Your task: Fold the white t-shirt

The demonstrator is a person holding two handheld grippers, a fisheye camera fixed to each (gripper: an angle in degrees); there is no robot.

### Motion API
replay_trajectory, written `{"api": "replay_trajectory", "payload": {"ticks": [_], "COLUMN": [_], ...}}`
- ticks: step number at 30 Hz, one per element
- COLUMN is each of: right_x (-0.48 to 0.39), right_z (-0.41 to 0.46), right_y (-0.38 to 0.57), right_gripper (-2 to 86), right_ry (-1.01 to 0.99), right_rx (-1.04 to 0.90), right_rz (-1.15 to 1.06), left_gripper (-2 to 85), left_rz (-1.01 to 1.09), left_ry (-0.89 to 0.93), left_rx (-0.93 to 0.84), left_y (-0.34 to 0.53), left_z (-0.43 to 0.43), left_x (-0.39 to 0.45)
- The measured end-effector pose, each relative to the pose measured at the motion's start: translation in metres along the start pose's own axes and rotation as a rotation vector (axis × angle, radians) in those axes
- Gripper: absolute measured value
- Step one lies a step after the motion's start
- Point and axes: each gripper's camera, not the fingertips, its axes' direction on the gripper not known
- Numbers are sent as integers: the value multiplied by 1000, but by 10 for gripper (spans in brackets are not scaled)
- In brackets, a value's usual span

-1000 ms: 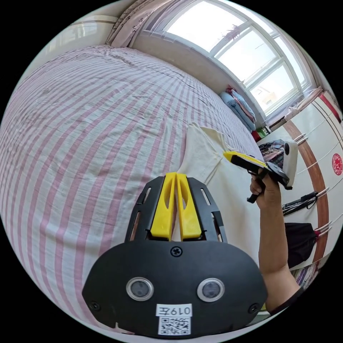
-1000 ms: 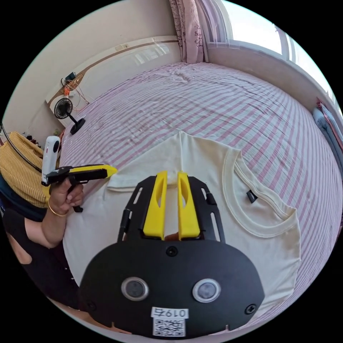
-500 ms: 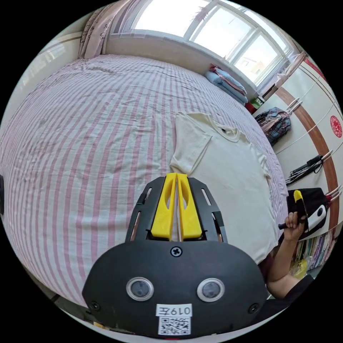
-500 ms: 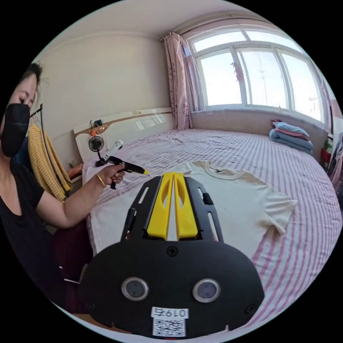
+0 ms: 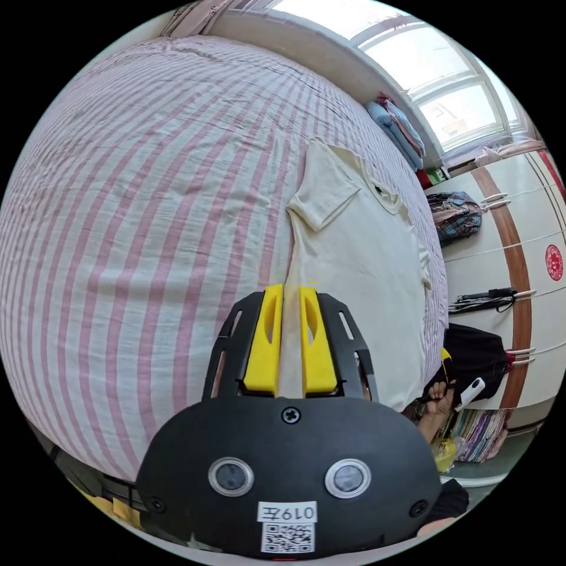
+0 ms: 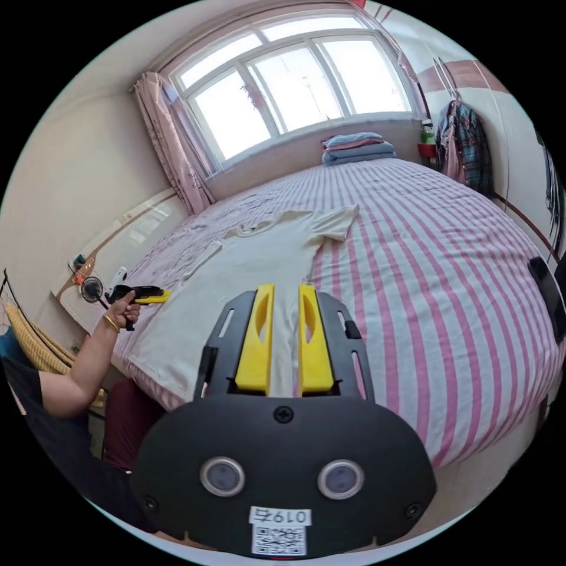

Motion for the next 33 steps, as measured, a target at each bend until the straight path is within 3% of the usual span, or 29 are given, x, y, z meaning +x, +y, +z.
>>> {"api": "replay_trajectory", "payload": {"ticks": [4, 9, 17, 25, 33], "right_x": [-55, -96, -142, -140, -118], "right_z": [-30, -66, -134, -148, -140], "right_y": [29, 60, 125, 188, 220], "right_gripper": [-2, -5, 17, 68, 91], "right_ry": [217, 316, 376, 435, 347], "right_rx": [-10, -4, 89, -43, -90], "right_rz": [-149, -217, -297, -194, -51], "left_gripper": [19, 11, 9, 13, 30], "left_rz": [71, 144, 313, 176, 100], "left_ry": [-173, -348, -668, -582, -504], "left_rx": [2, 133, 588, 431, 322], "left_y": [34, 111, 324, 382, 399], "left_z": [-10, -48, -90, -80, -65], "left_x": [35, 75, 129, 111, 112]}}
